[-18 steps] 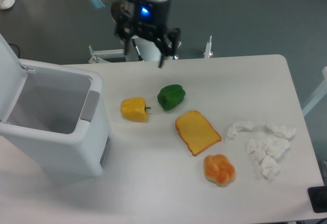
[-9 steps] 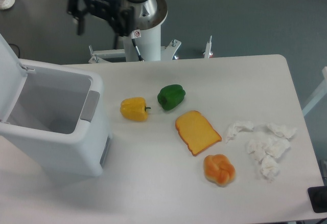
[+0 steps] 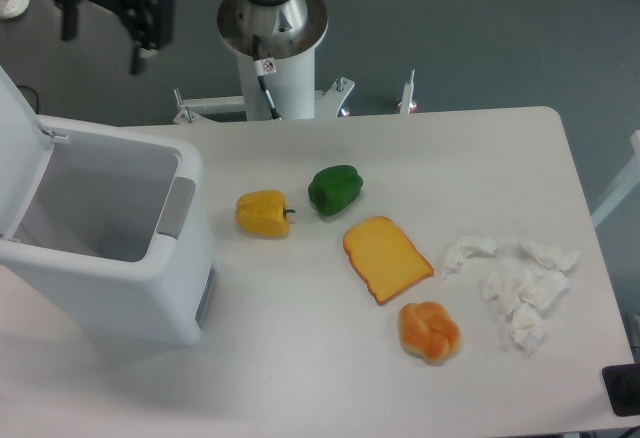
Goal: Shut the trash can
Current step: 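Swing the gripper over the peppers toward the open trash can lid, then position the gripper behind the raised lid of the trash can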
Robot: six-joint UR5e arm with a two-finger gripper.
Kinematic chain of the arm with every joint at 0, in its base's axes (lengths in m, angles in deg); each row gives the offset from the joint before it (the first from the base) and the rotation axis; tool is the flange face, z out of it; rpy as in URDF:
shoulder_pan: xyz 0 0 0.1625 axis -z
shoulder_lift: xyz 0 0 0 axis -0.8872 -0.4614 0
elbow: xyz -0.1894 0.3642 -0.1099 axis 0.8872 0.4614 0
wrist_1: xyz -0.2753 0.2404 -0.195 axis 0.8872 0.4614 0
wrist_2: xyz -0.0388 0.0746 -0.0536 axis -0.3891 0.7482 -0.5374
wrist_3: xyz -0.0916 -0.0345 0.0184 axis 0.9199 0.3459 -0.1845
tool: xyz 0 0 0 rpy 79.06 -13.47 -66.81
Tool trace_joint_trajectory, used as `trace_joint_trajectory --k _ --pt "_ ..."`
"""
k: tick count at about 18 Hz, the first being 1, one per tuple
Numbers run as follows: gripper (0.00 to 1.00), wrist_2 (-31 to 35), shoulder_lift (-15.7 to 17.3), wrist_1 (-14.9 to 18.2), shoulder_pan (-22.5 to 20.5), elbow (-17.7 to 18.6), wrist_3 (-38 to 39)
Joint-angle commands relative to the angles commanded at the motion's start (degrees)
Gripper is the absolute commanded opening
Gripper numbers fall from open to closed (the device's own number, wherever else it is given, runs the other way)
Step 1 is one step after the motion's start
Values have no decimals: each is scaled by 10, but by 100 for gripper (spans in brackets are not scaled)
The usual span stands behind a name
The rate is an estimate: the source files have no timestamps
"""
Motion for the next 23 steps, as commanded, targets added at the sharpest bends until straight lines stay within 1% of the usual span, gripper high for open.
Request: trace_joint_trajectory --k 1,3,5,11,15,18,20,23 --pt "100 0 -1 -5 5 -1 9" --pt "100 0 -6 -39 15 -2 39" --pt "100 1 -18 -59 26 -8 62" --pt "100 3 -54 -65 45 -44 91" --pt "100 4 -60 -87 46 -50 109" --pt "100 6 -62 -88 46 -57 116" --pt "100 9 -66 -97 46 -63 131" --pt "100 25 -81 -100 46 -80 150"
